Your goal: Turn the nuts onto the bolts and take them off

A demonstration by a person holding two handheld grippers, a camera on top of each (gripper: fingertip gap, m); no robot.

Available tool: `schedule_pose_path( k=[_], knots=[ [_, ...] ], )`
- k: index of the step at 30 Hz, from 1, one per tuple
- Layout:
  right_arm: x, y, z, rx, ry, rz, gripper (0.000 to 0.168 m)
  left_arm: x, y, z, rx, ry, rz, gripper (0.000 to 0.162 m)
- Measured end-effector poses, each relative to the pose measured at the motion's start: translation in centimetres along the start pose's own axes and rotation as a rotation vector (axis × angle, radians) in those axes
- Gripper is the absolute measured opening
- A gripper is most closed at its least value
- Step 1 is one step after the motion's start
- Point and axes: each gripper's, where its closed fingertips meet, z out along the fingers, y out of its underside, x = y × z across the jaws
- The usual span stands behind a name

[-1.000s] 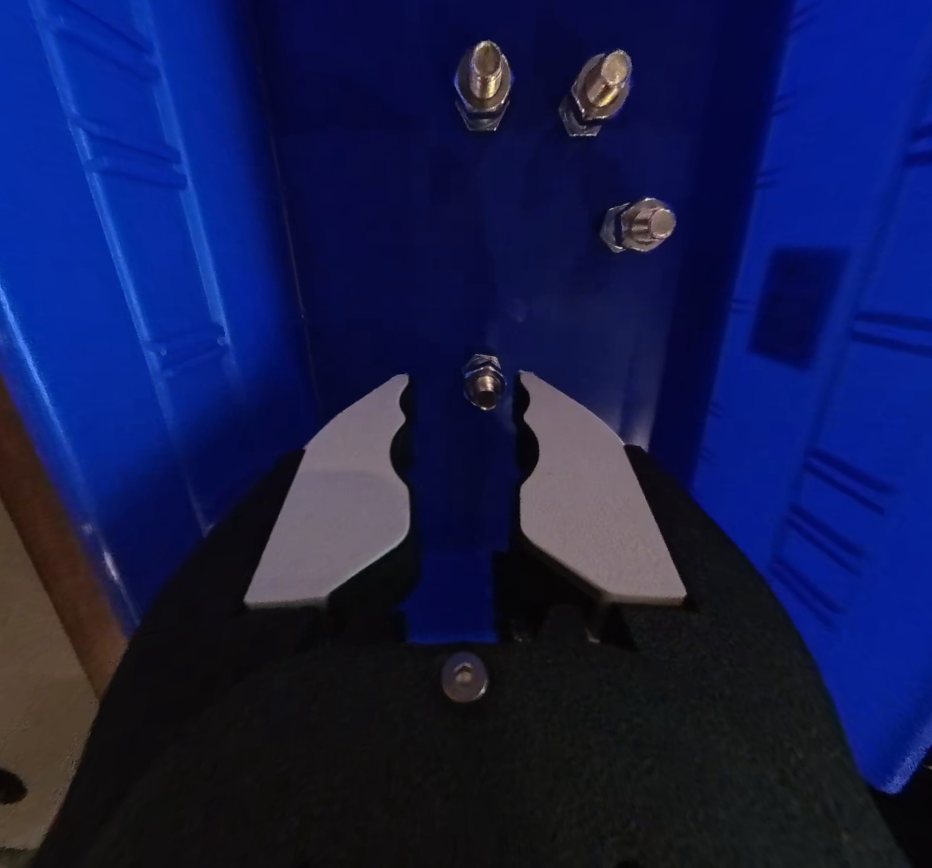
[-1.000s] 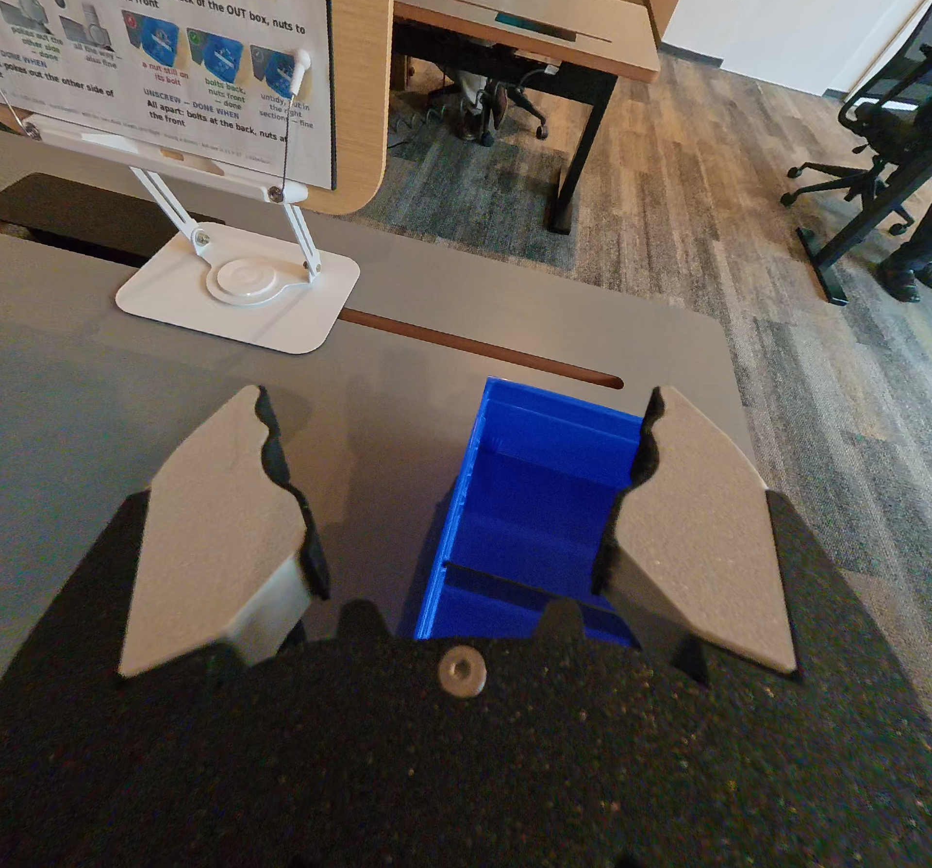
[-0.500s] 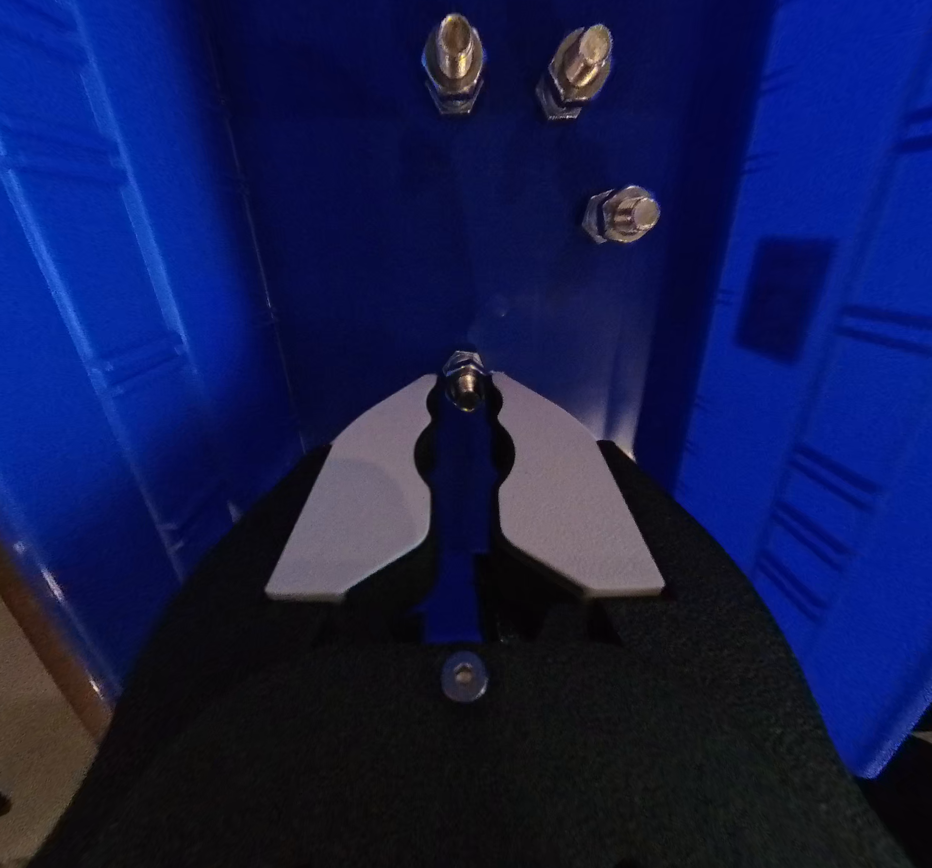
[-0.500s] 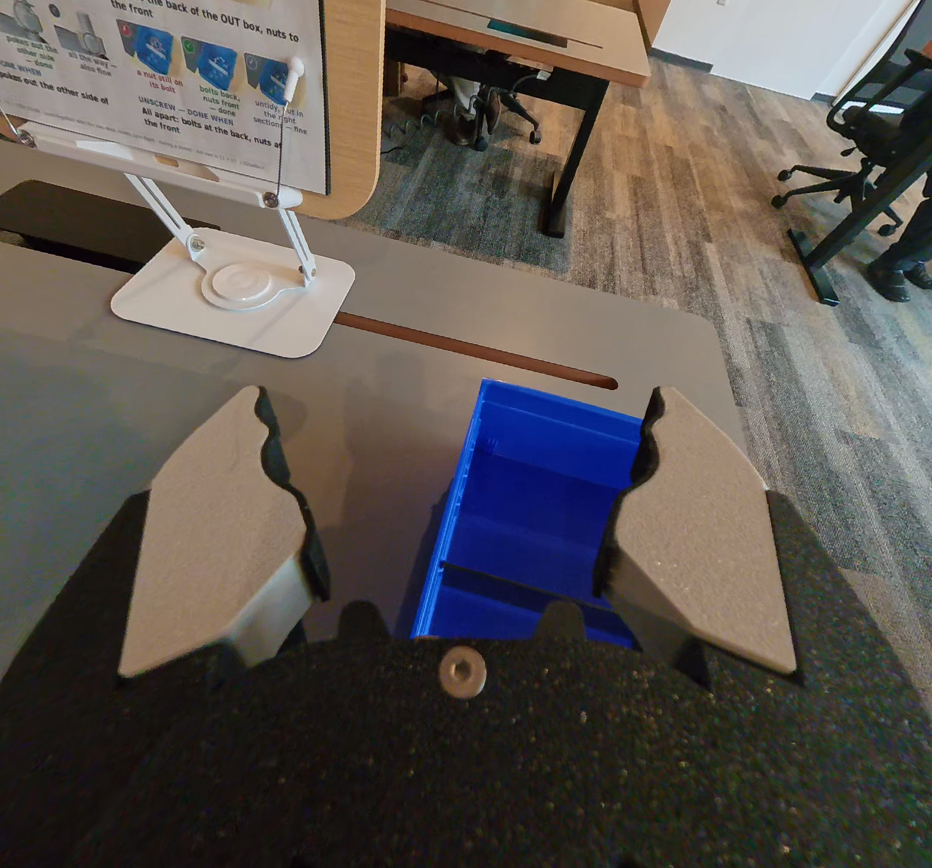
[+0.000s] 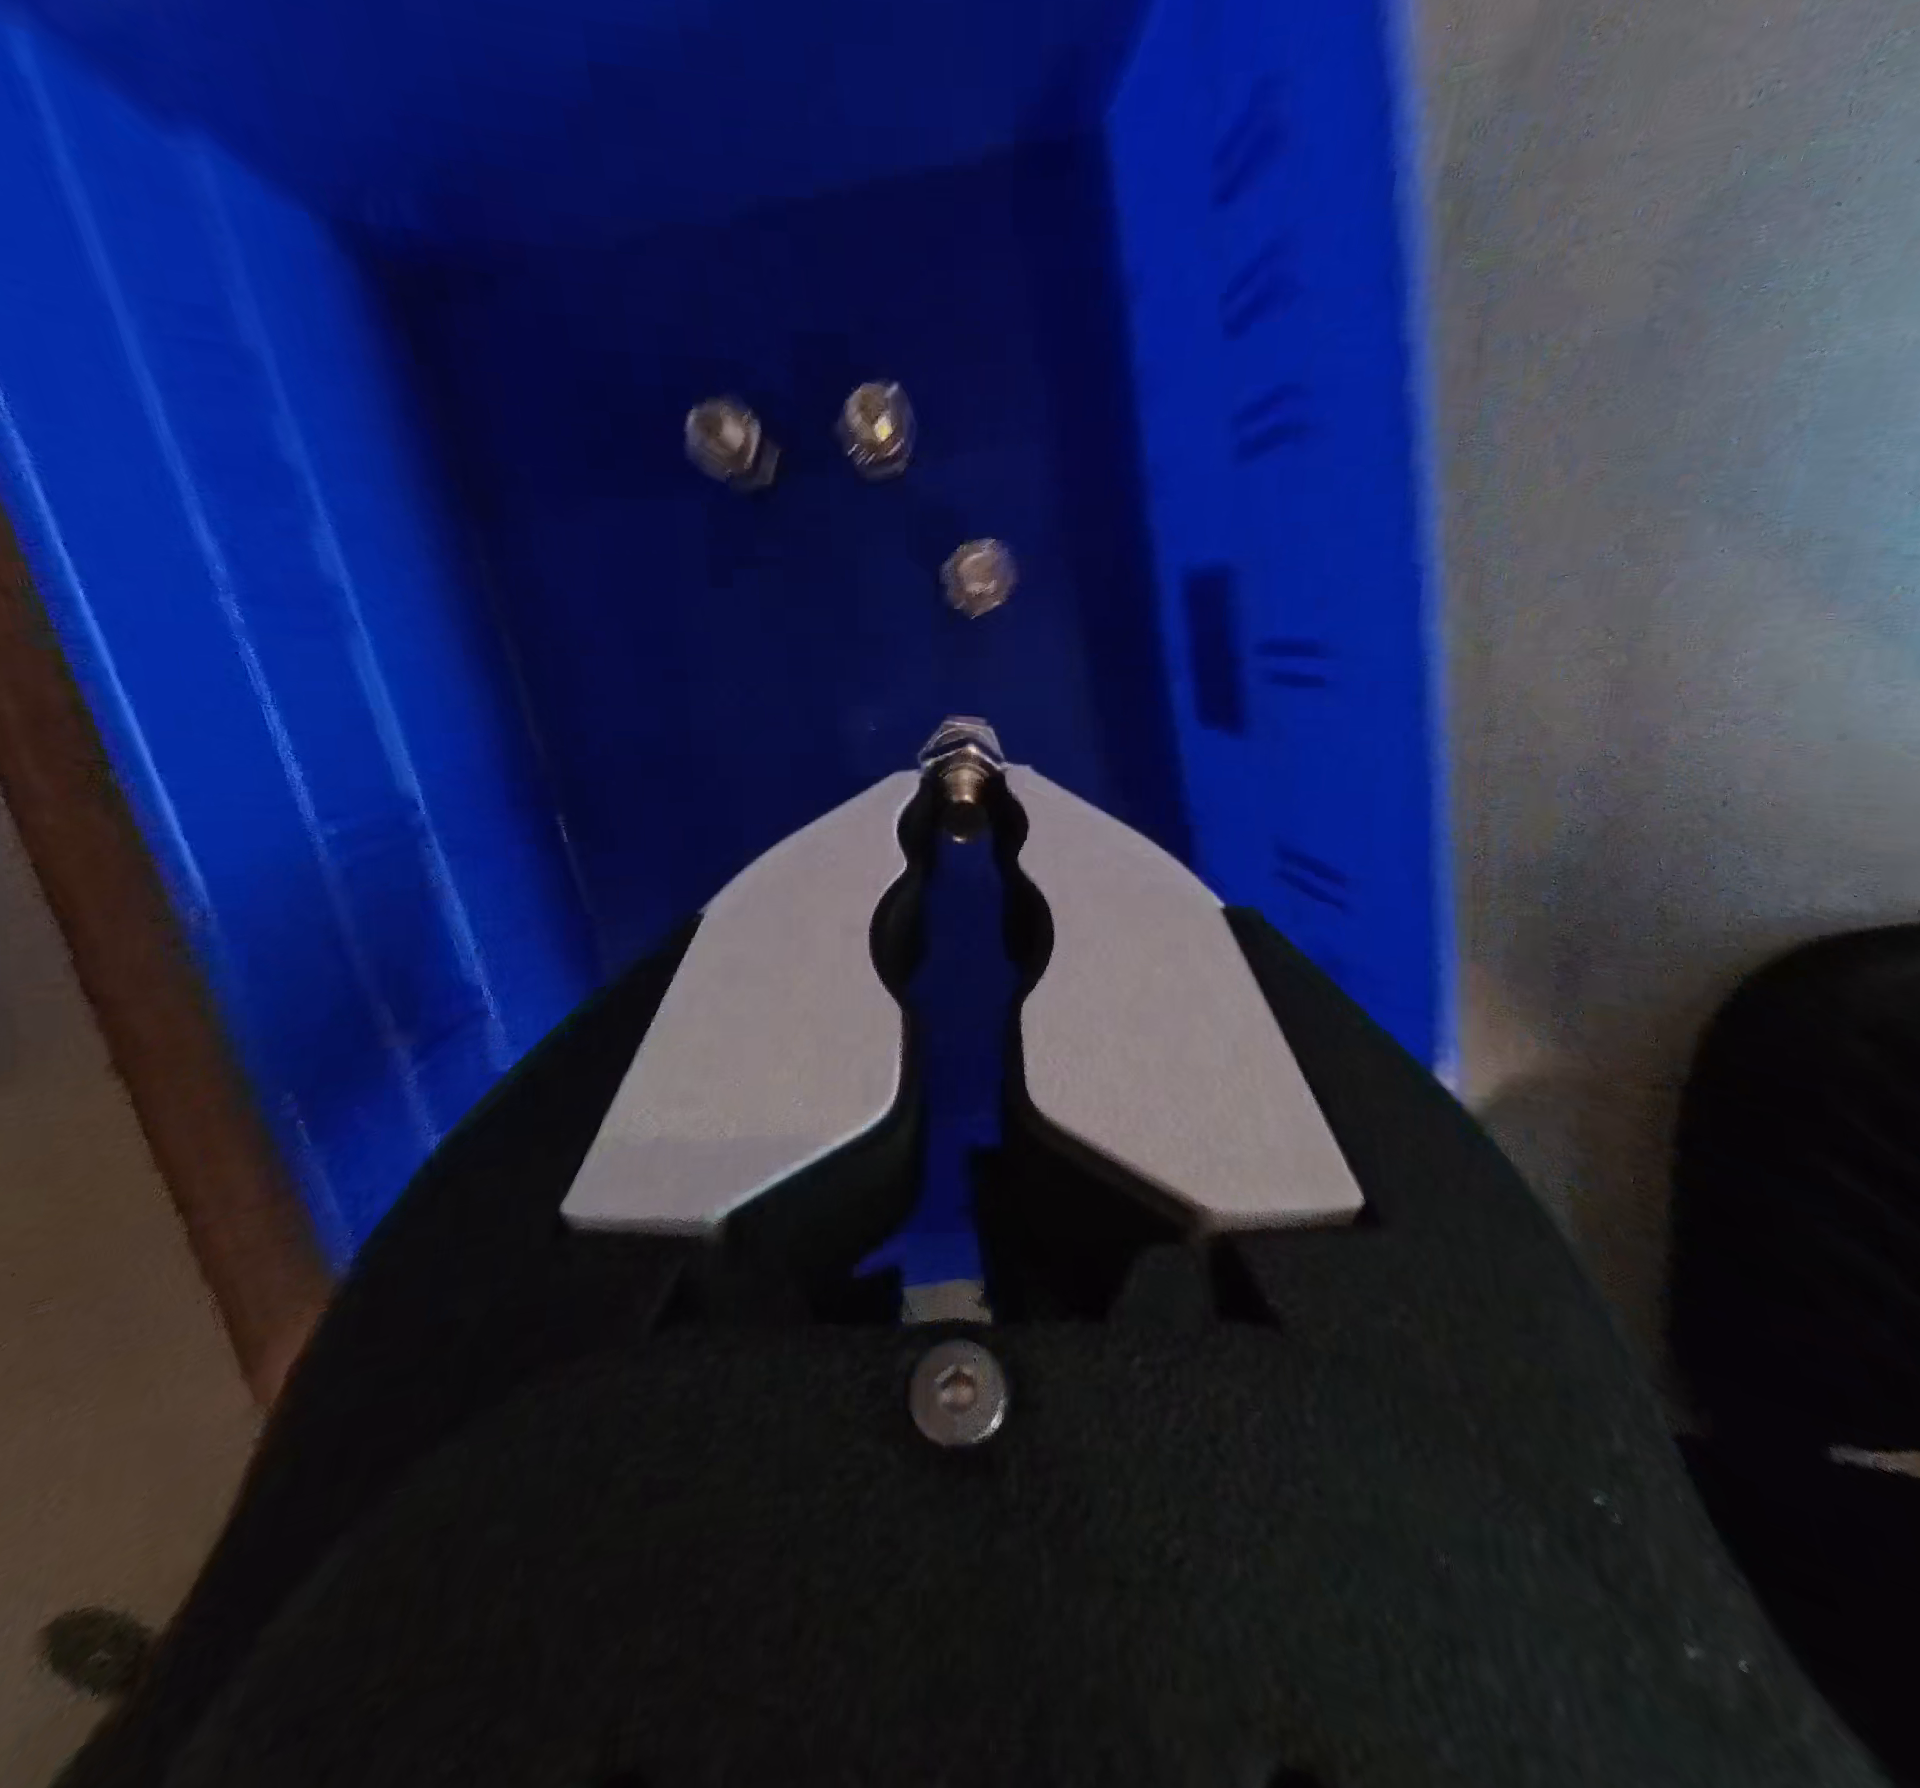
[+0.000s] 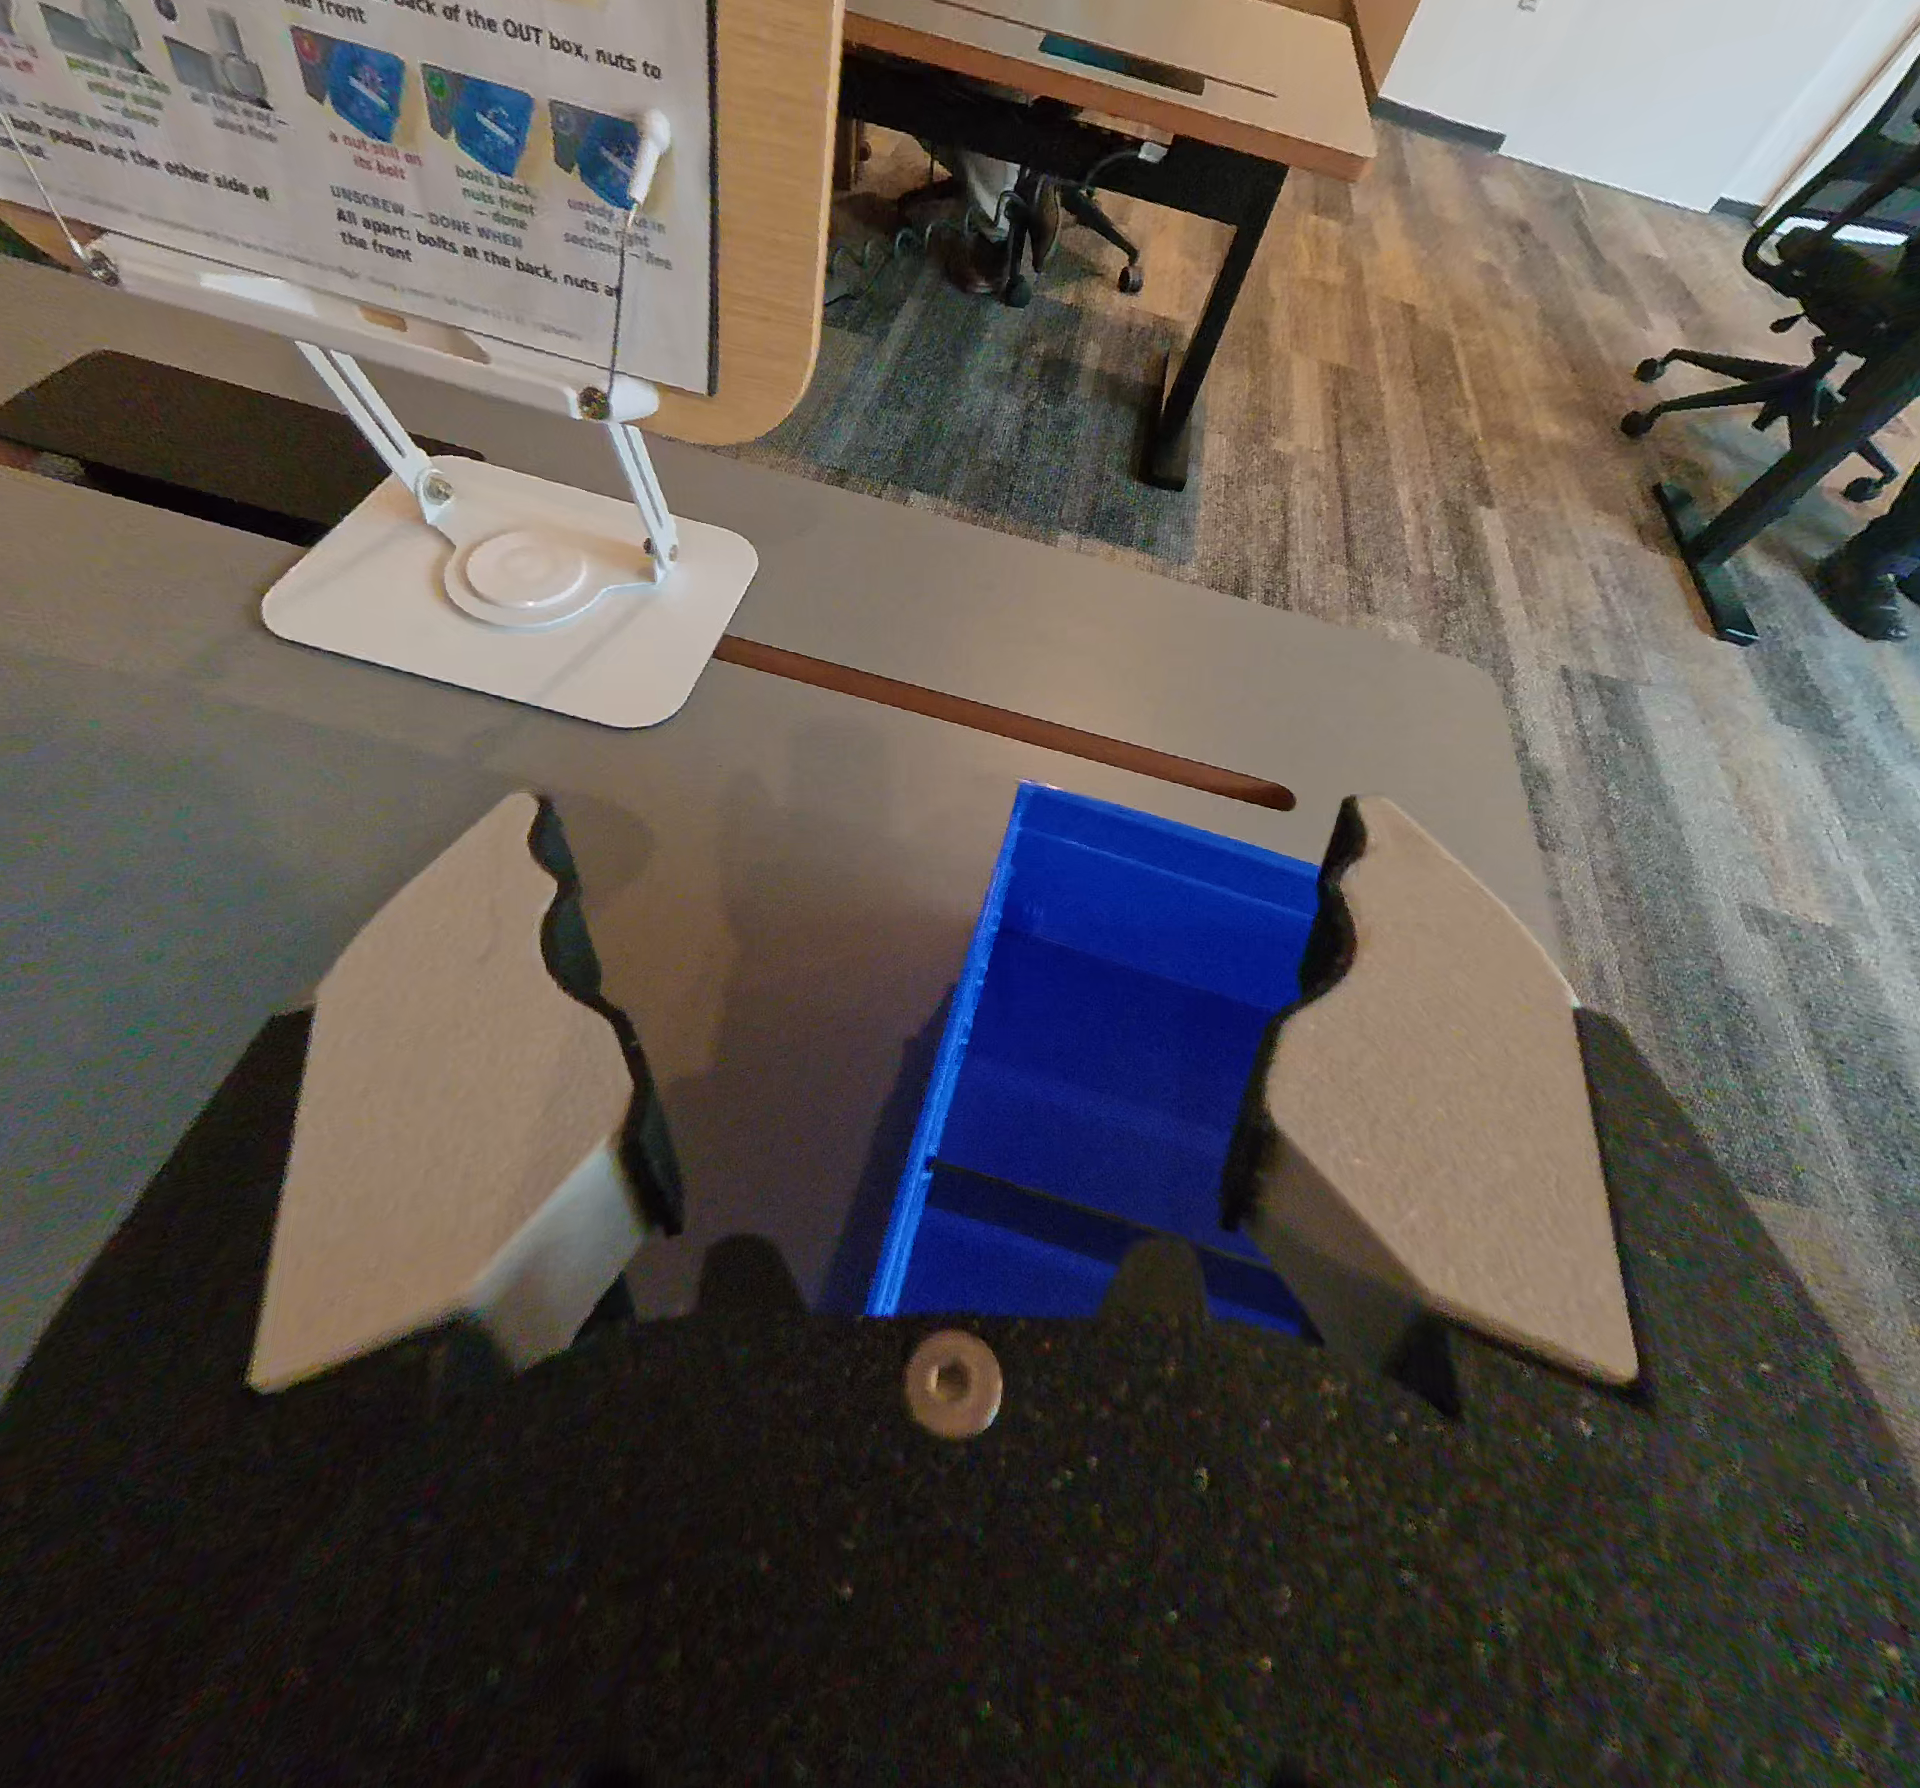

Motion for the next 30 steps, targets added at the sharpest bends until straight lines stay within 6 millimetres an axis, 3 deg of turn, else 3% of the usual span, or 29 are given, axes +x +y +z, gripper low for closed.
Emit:
schedule_pose_path(
  k=[8,14,22,30],
  knots=[
    [-3.3,-0.7,0.4,0.010,-0.126,-0.059,0.126,9.2,-5.7,-5.4,0.119,0.087,0.319,0.010],
    [-8.6,-1.2,0.3,0.032,-0.367,-0.142,0.119,17.9,-8.0,-8.3,0.179,0.194,0.599,0.010],
    [-17.6,-1.0,-0.8,0.068,-0.750,-0.295,0.103,27.7,-8.1,-10.4,0.161,0.314,0.928,0.010],
    [-25.8,-1.6,-3.7,0.188,-1.104,-0.371,0.085,34.2,-7.3,-11.5,0.145,0.411,1.144,0.010]
  ],
)
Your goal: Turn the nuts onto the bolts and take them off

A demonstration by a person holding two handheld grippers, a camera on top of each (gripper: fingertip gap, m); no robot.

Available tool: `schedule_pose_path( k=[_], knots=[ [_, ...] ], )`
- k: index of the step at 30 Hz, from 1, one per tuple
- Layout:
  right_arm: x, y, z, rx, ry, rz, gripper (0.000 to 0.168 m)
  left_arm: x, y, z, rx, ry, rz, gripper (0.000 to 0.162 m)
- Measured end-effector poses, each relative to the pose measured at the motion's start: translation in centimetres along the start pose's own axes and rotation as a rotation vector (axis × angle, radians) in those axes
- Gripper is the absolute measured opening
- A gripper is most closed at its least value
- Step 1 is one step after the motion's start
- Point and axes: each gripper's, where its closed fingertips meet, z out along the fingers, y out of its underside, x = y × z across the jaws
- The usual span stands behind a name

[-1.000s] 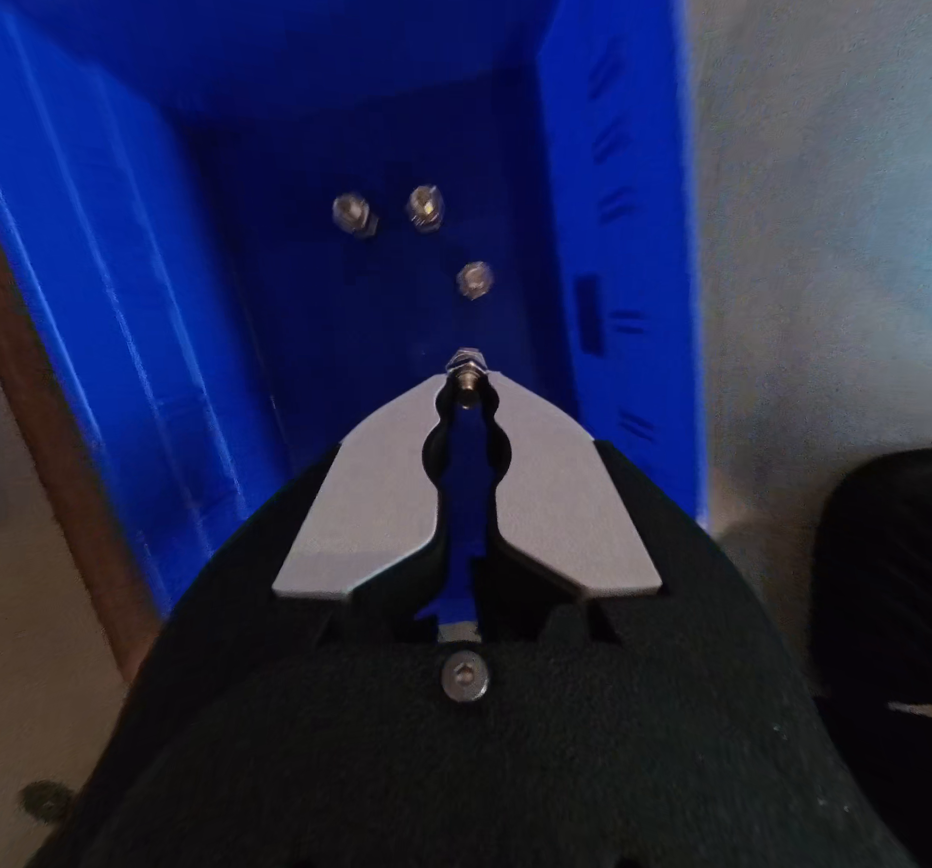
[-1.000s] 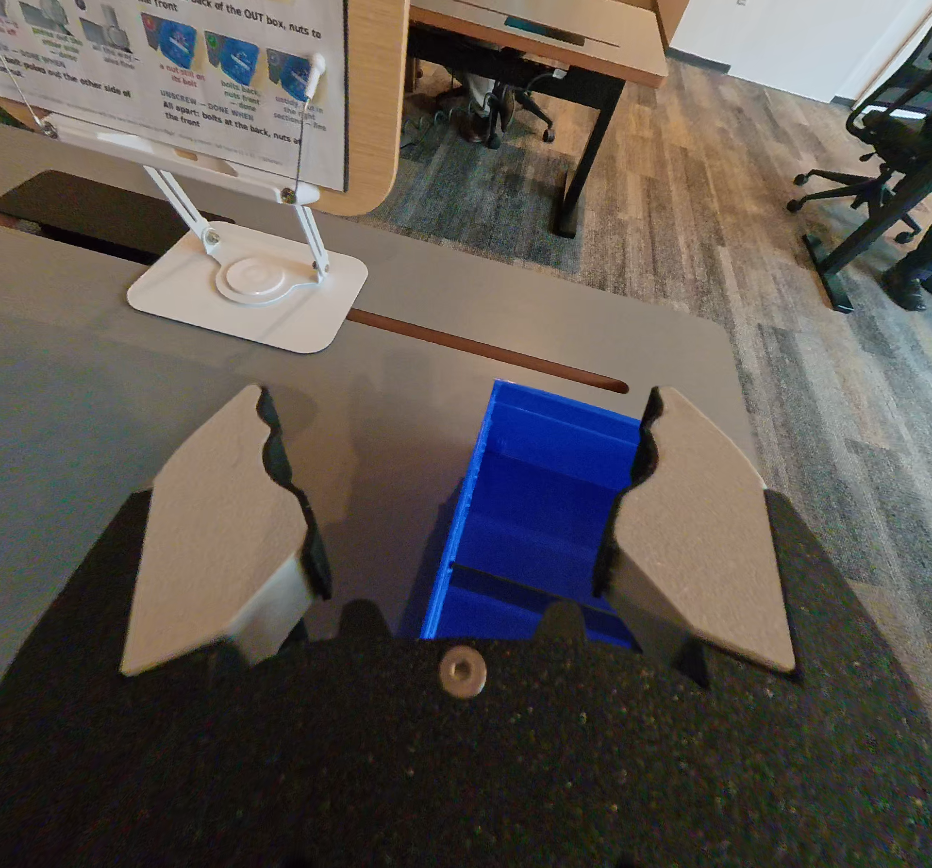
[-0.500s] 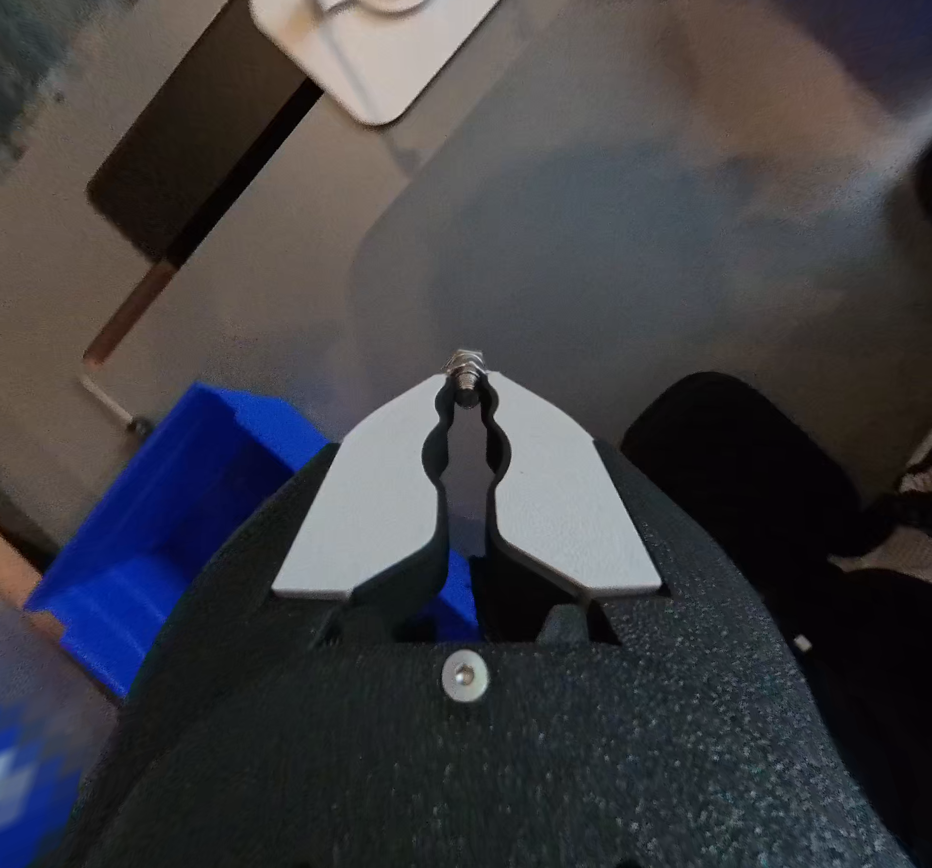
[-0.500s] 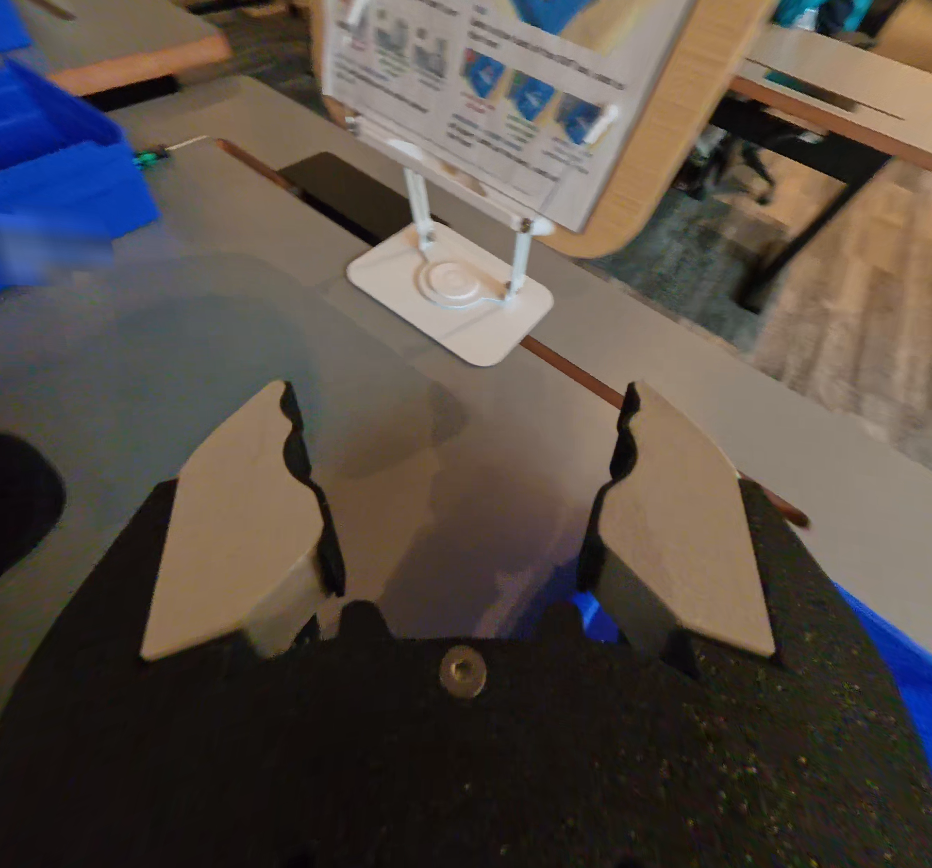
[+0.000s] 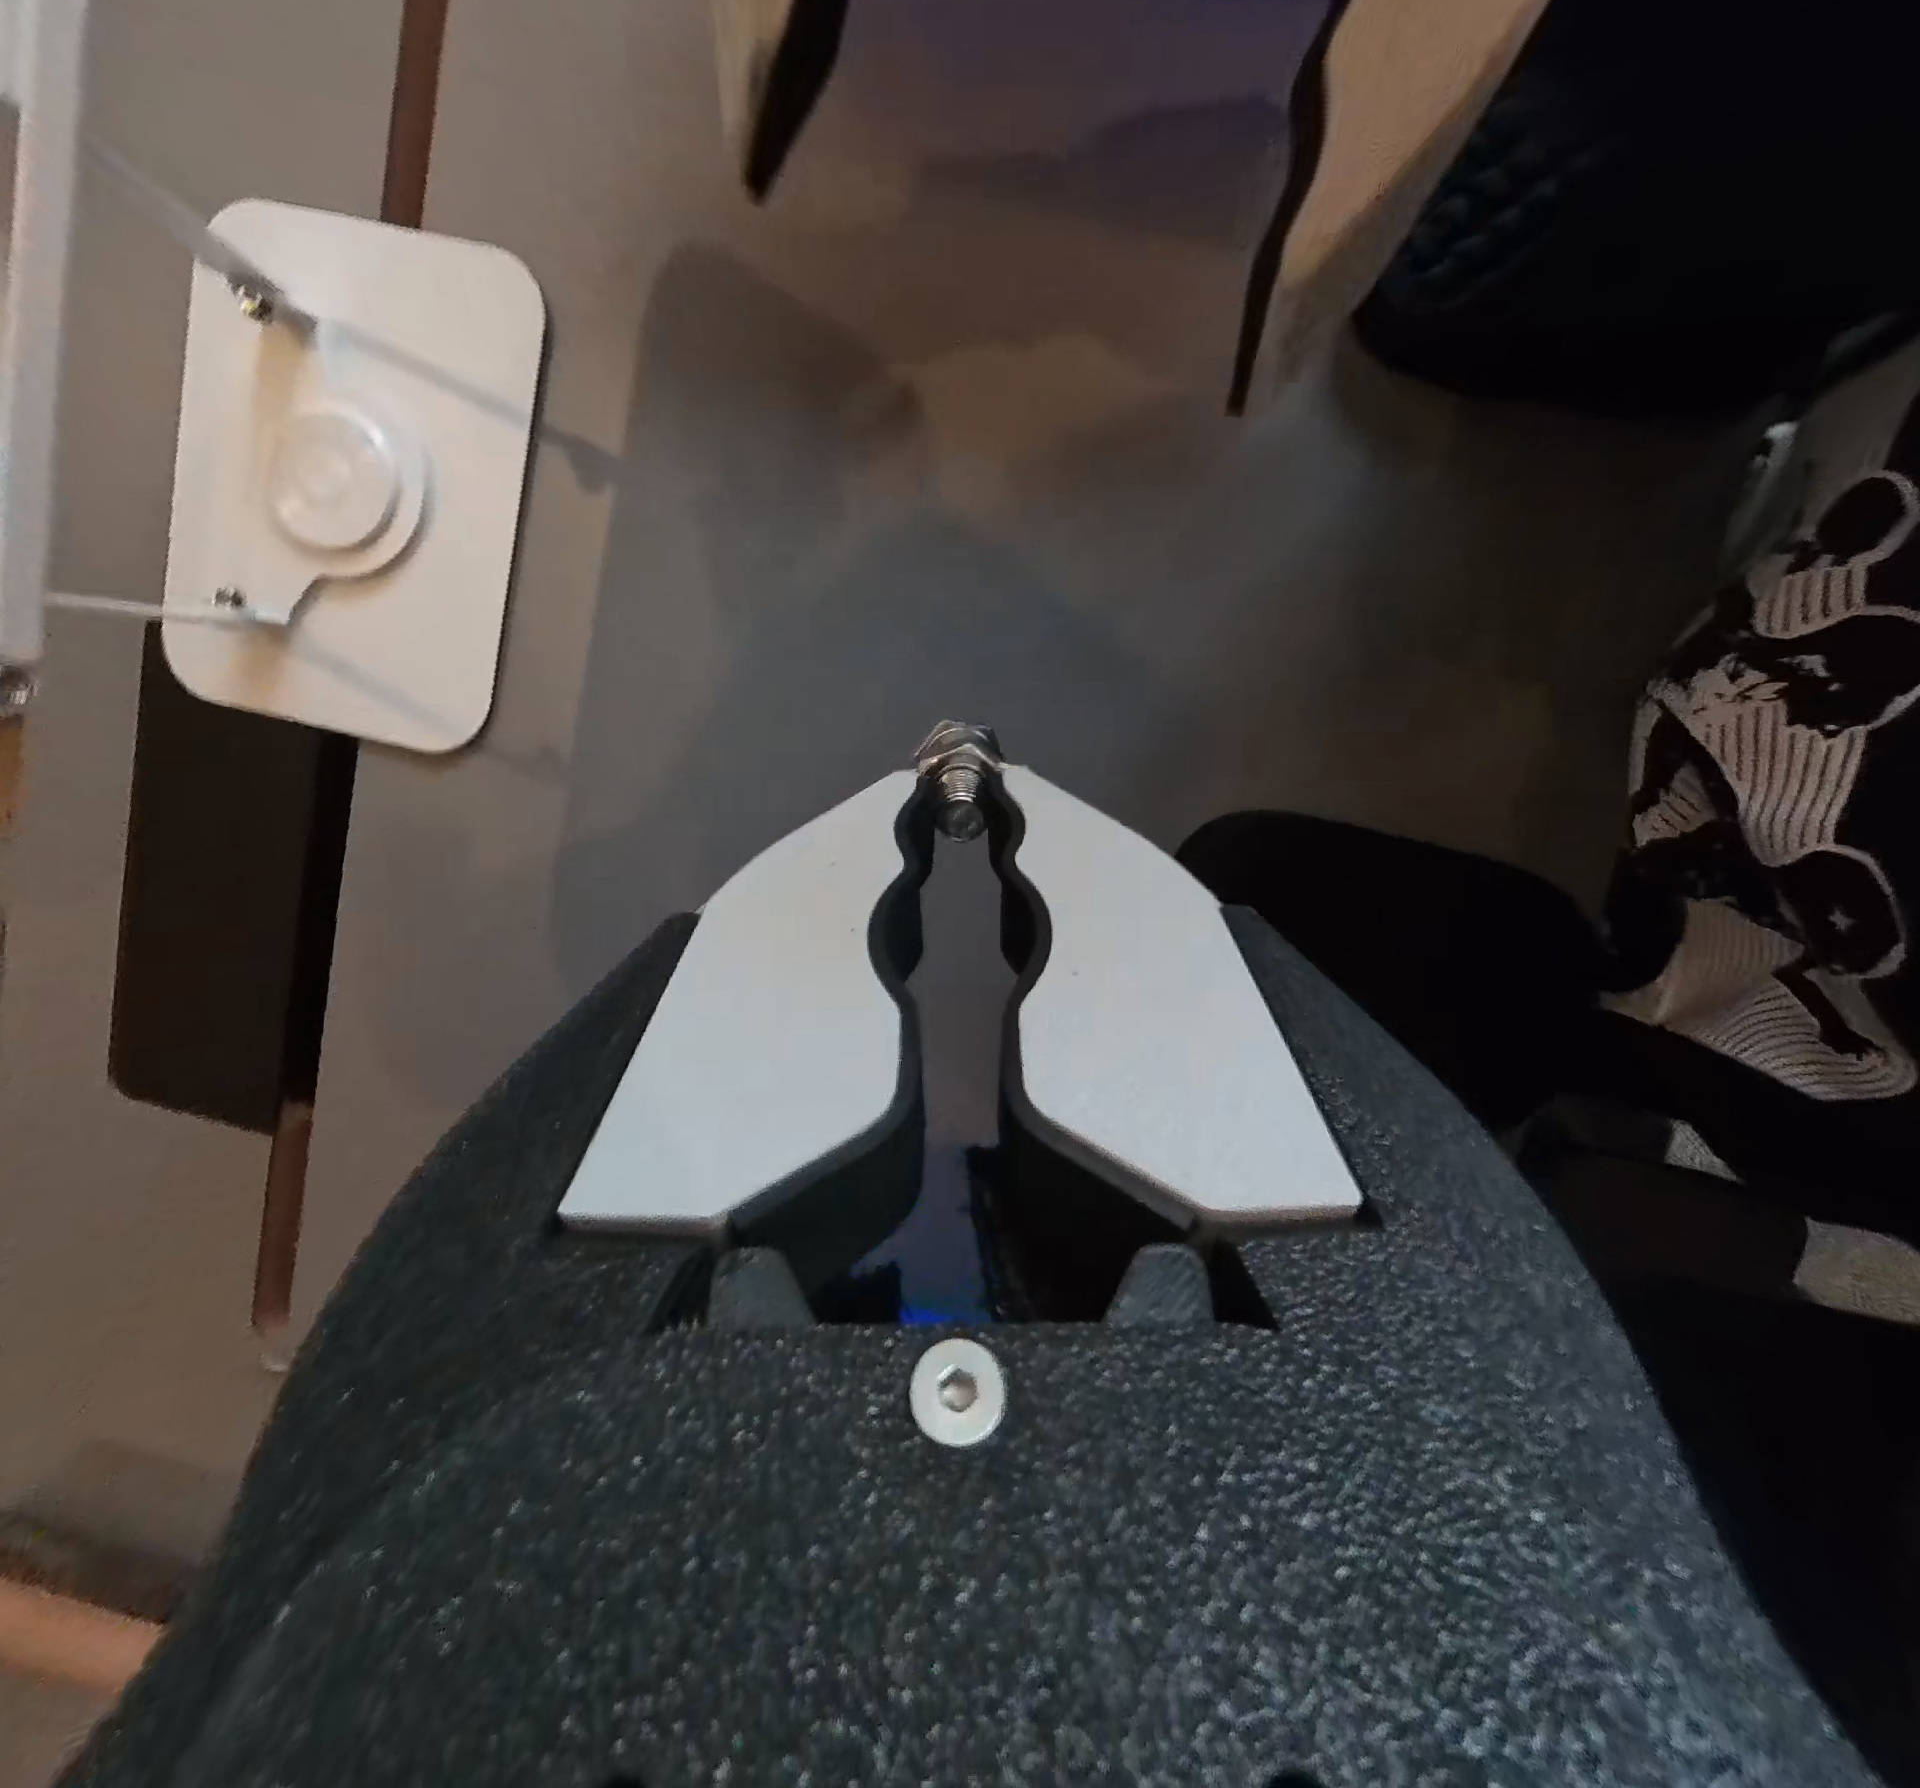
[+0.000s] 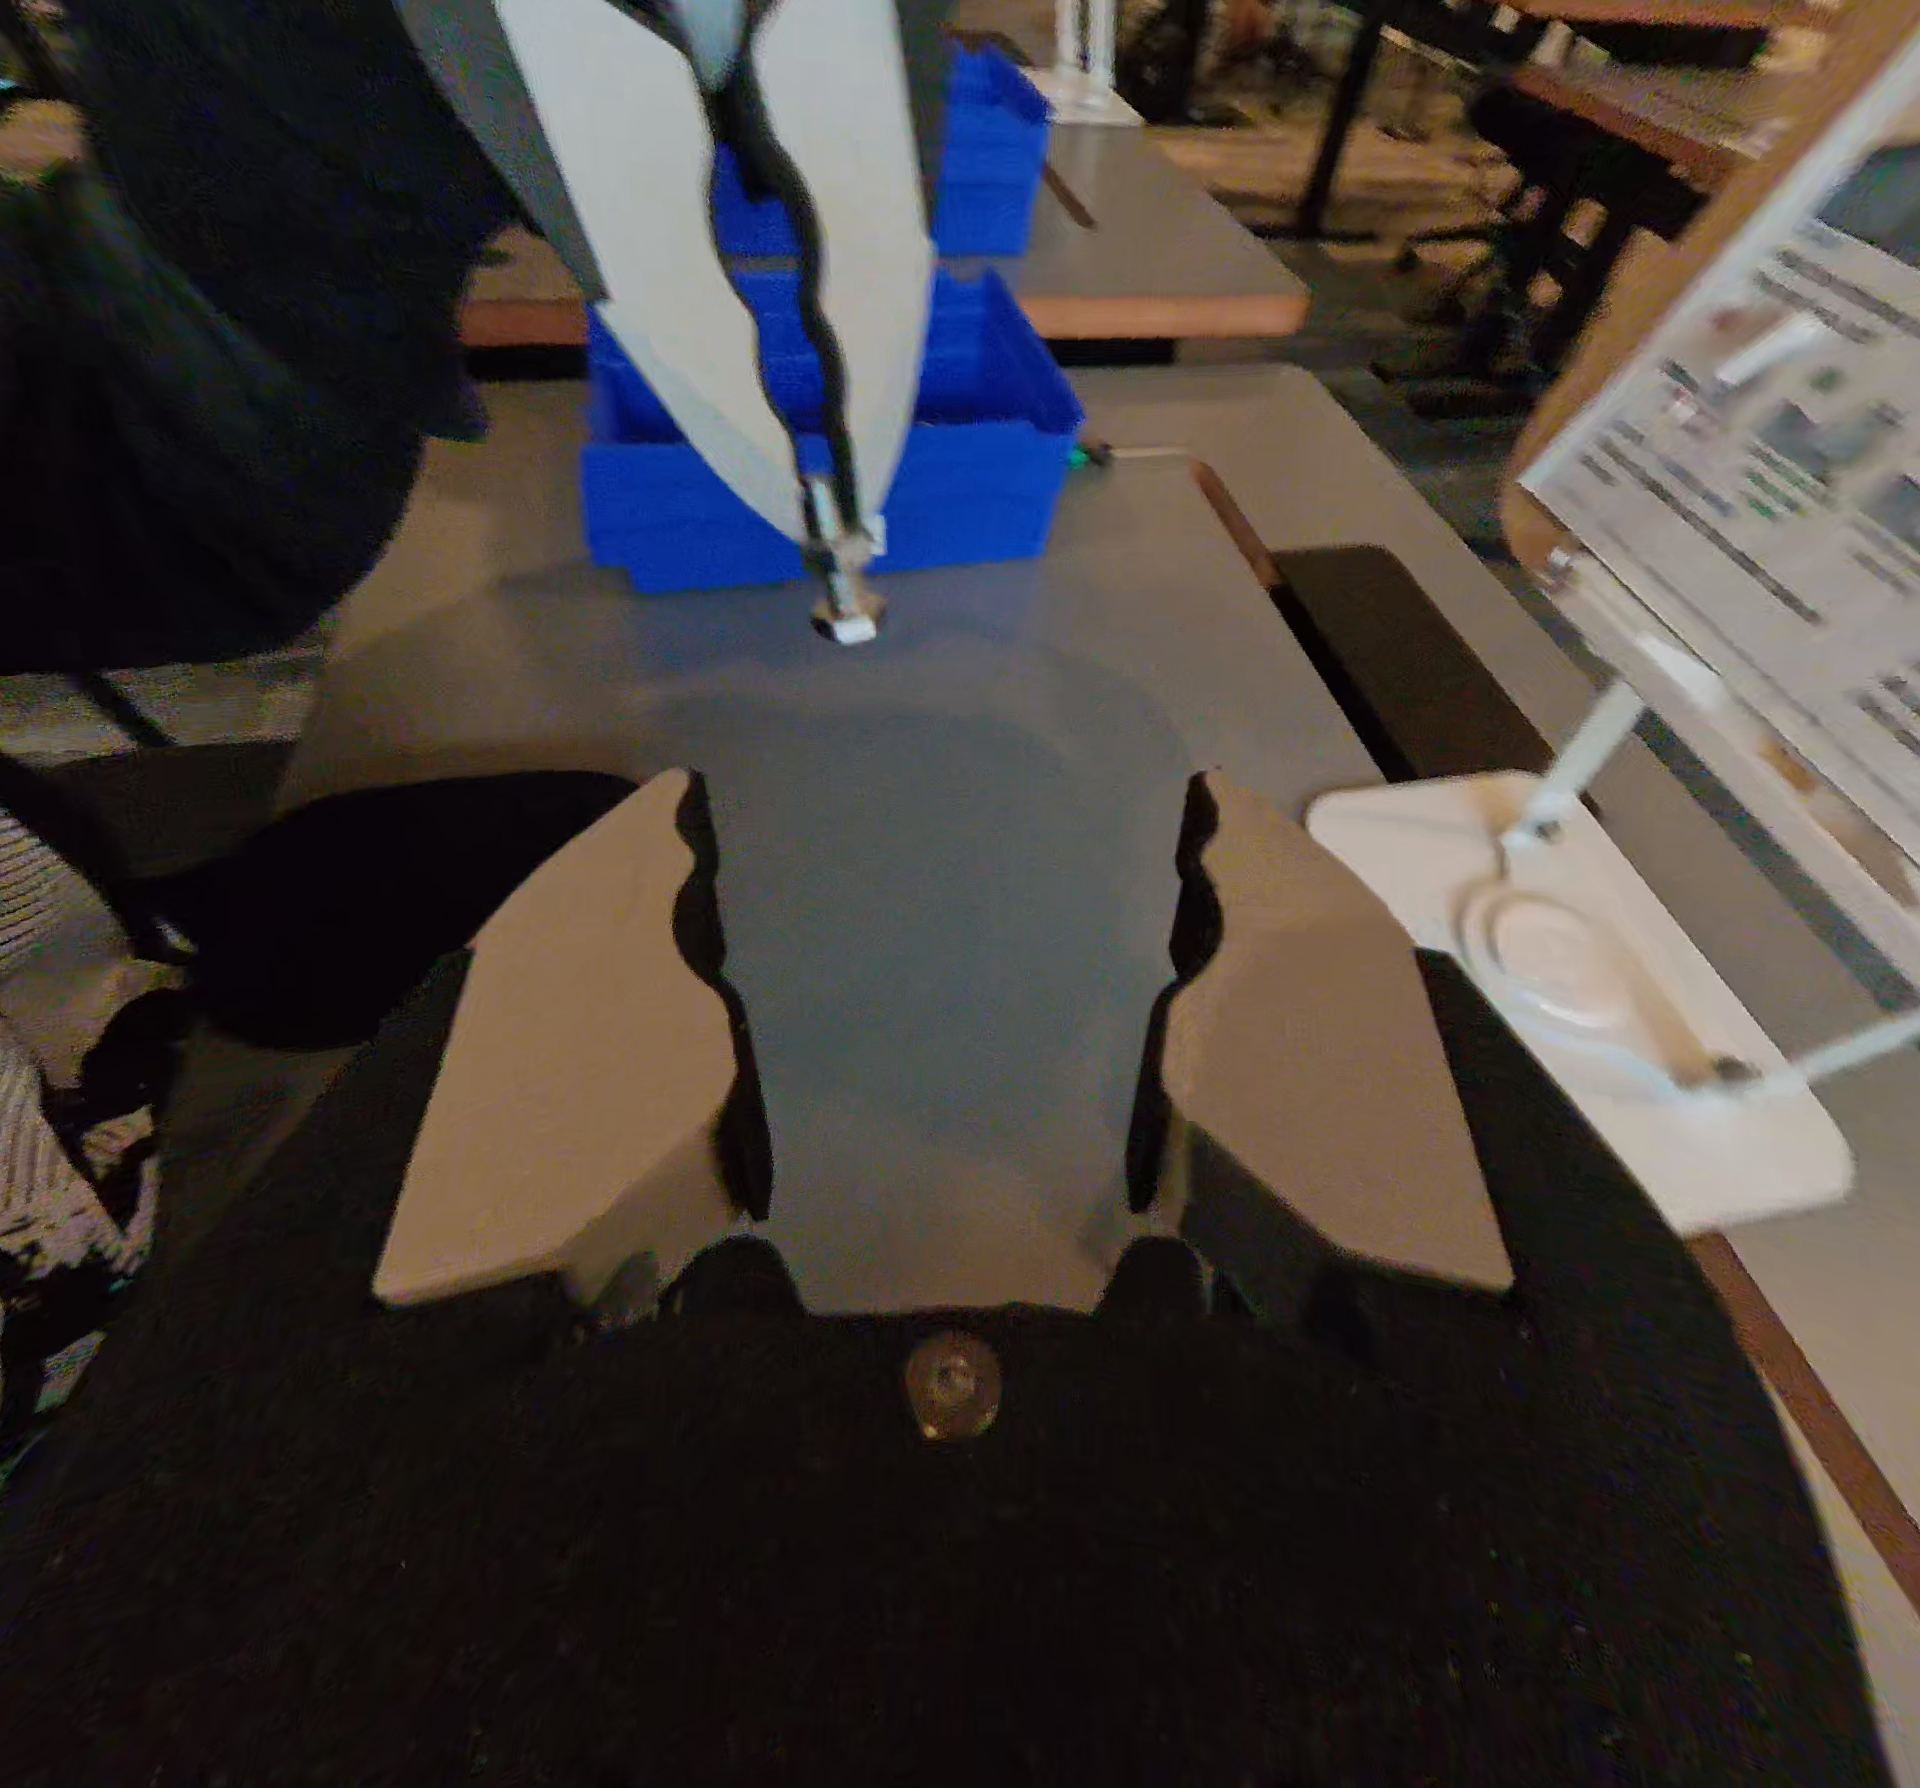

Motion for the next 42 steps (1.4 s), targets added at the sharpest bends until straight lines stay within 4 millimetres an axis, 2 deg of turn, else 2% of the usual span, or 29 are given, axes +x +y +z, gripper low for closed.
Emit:
schedule_pose_path(
  k=[5,11,20,22,27,28,31,33,36,39,42],
  knots=[
    [-1.8,0.1,2.1,0.007,-0.115,-0.037,0.073,1.4,-1.7,0.5,-0.005,0.040,0.073,0.010],
    [-3.2,0.1,3.5,0.039,-0.205,-0.080,0.057,2.4,-2.9,0.5,0.001,0.059,0.125,0.010],
    [-3.5,0.6,3.9,0.023,-0.213,-0.144,0.030,2.8,-3.2,0.5,0.010,0.066,0.145,0.010],
    [-3.8,0.5,3.8,0.028,-0.227,-0.163,0.018,2.8,-3.3,0.5,0.016,0.060,0.145,0.010],
    [-3.5,-0.3,3.5,0.078,-0.202,-0.172,0.017,2.7,-4.4,-0.1,0.101,0.062,0.126,0.010],
    [-3.4,-0.5,3.3,0.094,-0.197,-0.167,0.017,2.5,-4.7,-0.3,0.129,0.051,0.113,0.014],
    [-3.0,-1.3,2.5,0.150,-0.191,-0.136,0.017,1.2,-5.9,-1.1,0.264,-0.017,0.061,0.042],
    [-2.7,-1.8,1.9,0.180,-0.187,-0.116,0.017,0.6,-6.9,-1.9,0.427,-0.042,0.013,0.047],
    [-2.5,-2.6,0.9,0.241,-0.183,-0.096,0.017,0.0,-8.5,-3.5,0.762,-0.061,-0.059,0.067],
    [-2.1,-3.4,-0.1,0.312,-0.194,-0.057,0.017,0.4,-9.0,-4.5,1.074,-0.016,-0.121,0.077],
    [-1.9,-3.5,-0.5,0.328,-0.195,-0.049,0.017,1.5,-9.0,-3.5,1.173,0.050,-0.130,0.079]
  ],
)
